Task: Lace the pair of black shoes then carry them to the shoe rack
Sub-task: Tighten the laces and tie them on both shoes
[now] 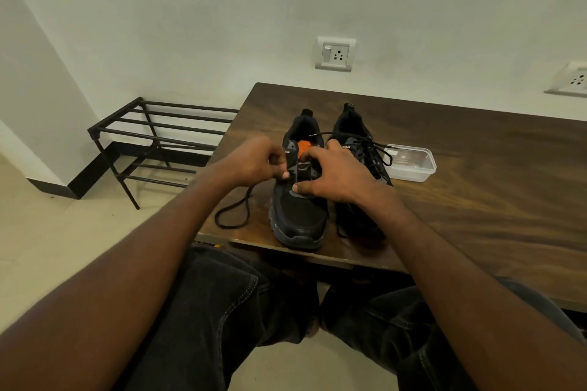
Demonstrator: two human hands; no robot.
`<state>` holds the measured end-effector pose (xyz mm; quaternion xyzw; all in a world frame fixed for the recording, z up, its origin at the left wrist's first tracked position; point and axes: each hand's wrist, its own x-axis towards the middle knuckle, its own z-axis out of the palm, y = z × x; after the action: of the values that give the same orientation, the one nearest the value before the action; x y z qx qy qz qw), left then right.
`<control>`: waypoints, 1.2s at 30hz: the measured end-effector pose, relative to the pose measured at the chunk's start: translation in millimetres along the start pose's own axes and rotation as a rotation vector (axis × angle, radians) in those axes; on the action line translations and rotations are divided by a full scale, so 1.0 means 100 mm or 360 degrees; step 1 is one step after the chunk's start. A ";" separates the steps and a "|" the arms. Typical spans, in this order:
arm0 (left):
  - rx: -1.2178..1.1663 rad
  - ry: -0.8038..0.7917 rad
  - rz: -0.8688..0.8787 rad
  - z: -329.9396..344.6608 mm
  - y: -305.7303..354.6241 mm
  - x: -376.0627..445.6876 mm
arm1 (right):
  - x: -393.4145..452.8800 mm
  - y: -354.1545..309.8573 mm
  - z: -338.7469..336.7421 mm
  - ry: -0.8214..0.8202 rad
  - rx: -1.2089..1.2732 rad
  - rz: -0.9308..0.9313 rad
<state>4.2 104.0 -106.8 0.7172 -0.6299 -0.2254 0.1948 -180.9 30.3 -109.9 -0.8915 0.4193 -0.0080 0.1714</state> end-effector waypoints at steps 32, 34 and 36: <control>-0.0176 0.0070 0.0043 0.00 -0.01 0.05 | 0.04 0.09 -0.01 -0.0048 0.0050 -0.0031; -0.0195 0.0192 0.0024 -0.05 0.00 0.05 | 0.03 0.09 -0.01 -0.0064 0.0052 -0.0028; -0.0242 0.0221 0.0000 -0.07 -0.01 0.06 | 0.03 0.10 -0.01 -0.0075 0.0064 -0.0026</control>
<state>9.6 98.0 -102.4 0.7143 -0.5960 -0.2223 0.2919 -186.4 22.0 -112.6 -0.8912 0.4077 0.0032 0.1990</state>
